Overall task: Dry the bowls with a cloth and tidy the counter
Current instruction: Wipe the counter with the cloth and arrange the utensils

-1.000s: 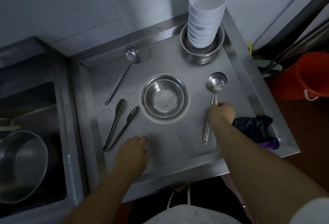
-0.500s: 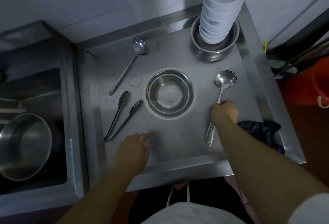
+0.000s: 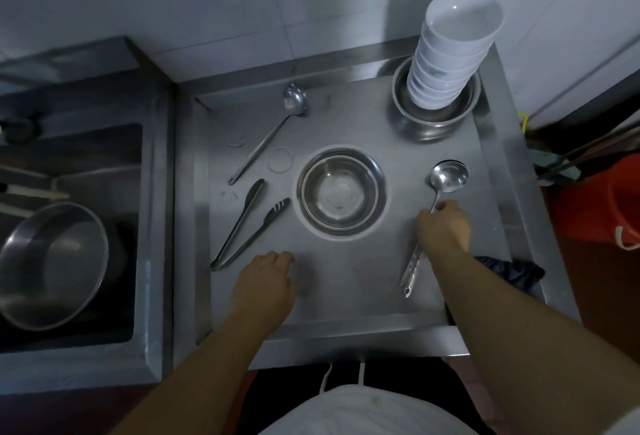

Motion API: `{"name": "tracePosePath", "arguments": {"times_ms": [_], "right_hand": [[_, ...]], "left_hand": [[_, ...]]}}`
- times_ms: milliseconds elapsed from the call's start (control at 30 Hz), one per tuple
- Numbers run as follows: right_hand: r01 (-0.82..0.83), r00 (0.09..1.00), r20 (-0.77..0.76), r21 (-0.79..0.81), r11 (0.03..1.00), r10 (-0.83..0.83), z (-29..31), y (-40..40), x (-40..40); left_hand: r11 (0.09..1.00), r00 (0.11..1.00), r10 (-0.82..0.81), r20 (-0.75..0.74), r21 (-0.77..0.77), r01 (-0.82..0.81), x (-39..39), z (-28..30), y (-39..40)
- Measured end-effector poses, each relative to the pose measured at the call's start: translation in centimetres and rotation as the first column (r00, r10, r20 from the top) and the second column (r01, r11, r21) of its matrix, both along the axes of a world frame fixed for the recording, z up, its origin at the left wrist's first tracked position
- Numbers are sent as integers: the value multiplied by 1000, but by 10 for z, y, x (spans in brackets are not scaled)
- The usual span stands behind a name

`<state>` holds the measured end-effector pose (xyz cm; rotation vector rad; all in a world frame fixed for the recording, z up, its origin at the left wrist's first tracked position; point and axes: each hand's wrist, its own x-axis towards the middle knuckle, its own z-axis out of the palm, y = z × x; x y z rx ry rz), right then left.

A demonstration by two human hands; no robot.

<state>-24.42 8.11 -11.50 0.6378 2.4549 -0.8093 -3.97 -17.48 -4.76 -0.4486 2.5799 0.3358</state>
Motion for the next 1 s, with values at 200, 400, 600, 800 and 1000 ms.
{"name": "tracePosePath", "arguments": {"times_ms": [200, 400, 600, 800, 1000], "right_hand": [[-182, 982, -63, -21, 983, 181, 12, -66, 6], [-293, 954, -89, -49, 955, 288, 17, -164, 20], [-425, 898, -151, -56, 904, 413, 9, -271, 5], [-344, 939, -77, -142, 928, 336, -12, -349, -27], [-157, 986, 29, -160, 975, 164, -20, -392, -47]], "left_hand": [[999, 997, 34, -70, 17, -32, -4, -1, -43], [997, 994, 74, -80, -11, -75, 0, -2, -111], [995, 991, 99, -93, -23, -102, 4, -11, -178], [994, 987, 110, -119, -13, -113, 2, -26, -213], [995, 989, 96, -109, -10, -98, -15, -38, -237]]}}
